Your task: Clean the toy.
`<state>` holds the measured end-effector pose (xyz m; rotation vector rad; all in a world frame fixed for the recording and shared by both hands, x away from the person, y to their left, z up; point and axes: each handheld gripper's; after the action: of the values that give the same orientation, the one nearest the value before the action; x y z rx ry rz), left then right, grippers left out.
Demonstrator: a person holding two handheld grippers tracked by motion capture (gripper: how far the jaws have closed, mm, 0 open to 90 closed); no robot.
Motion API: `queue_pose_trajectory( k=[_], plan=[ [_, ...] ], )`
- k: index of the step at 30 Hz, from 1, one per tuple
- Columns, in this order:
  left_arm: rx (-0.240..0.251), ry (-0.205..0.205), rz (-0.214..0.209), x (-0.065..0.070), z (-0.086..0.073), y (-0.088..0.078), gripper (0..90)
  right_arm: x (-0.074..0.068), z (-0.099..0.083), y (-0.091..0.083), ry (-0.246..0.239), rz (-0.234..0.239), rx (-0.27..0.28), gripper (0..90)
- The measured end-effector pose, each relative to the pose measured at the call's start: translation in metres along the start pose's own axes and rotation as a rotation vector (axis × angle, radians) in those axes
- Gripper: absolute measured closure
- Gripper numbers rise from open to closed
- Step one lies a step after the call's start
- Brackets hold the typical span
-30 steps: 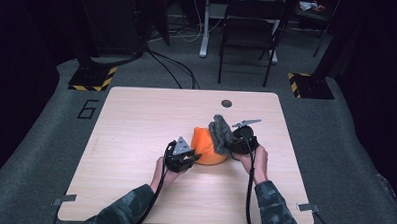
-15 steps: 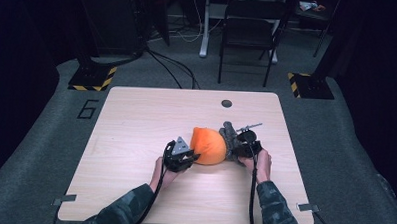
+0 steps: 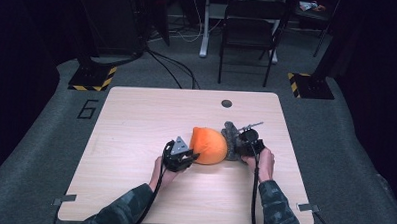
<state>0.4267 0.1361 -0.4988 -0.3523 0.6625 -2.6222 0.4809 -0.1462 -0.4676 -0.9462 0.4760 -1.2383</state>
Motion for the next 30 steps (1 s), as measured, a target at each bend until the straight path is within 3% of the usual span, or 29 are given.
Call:
queue_pose_trajectory(
  k=[6,11,13,16,18,21,23,27,30],
  plan=[
    [0.0,-0.005,0.009,0.001,0.001,0.0,74.7,-0.001,0.01,-0.03,0.003,0.011,0.102,70.6],
    [0.005,0.0,0.009,0.001,0.0,0.002,74.7,-0.006,0.021,-0.06,0.015,0.083,0.218,70.7],
    [-0.005,0.002,0.005,0.002,0.0,0.001,74.7,-0.015,0.026,-0.073,0.026,0.143,0.273,70.7],
    [-0.003,0.005,0.007,0.006,0.002,0.001,74.6,-0.032,0.03,-0.081,0.008,0.184,0.298,70.7],
    [-0.006,0.017,0.011,0.007,0.003,0.002,74.6,-0.044,0.031,-0.081,-0.015,0.199,0.296,70.6],
    [-0.008,0.02,0.009,0.008,0.002,0.003,74.6,-0.056,0.032,-0.072,-0.064,0.173,0.286,70.4],
    [-0.011,0.021,0.008,0.007,0.002,0.003,74.6,-0.063,0.03,-0.061,-0.083,0.143,0.25,70.3],
    [-0.014,0.023,0.007,0.005,0.001,0.003,74.6,-0.062,0.028,-0.05,-0.08,0.134,0.233,70.2],
    [-0.015,0.024,0.007,0.005,0.001,0.003,74.7,-0.061,0.027,-0.052,-0.117,0.09,0.22,70.0]
  ],
)
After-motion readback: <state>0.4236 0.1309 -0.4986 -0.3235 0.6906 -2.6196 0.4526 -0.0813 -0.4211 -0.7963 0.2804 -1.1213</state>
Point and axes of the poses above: each handheld gripper's, and its own axes: y roughly forward along the jaws, z roughly out of its top, x roughly to its right, and after that the axes turned 15 degrees about -z, right-handed
